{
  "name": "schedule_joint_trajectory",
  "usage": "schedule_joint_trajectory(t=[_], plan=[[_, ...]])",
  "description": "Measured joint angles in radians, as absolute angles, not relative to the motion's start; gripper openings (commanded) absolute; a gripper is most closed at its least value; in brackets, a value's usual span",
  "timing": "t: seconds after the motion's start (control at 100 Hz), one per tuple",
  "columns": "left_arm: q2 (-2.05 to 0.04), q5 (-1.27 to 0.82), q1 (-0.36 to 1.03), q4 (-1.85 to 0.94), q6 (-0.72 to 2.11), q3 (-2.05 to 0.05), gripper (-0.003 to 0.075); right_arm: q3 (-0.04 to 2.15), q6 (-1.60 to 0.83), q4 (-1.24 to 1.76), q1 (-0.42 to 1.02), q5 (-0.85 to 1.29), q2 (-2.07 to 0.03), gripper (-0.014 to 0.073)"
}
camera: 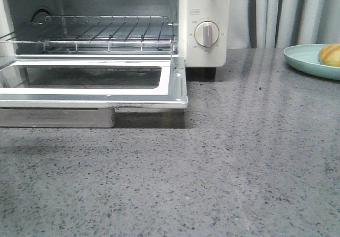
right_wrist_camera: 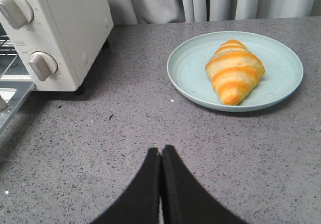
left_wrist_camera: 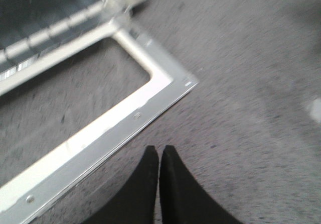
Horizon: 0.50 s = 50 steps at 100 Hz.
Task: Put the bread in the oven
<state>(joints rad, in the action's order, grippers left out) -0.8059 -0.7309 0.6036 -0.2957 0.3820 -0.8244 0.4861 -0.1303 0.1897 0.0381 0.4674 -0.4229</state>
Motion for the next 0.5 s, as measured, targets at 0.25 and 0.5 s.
schedule_joint_trajectory(t=[0.25, 0.5], plan=[[-0.565, -0.729, 0.635, -0.302, 0.382, -0.733, -0.0022, 0.494, -0.13, 0.183, 0.038, 0.467, -0.455, -0.0069], [-0.409, -0.731, 0.635, -0.302, 0.317, -0.588, -0.0022, 0.694, -0.13, 0.181, 0.038, 0.588, -0.649, -0.0069]])
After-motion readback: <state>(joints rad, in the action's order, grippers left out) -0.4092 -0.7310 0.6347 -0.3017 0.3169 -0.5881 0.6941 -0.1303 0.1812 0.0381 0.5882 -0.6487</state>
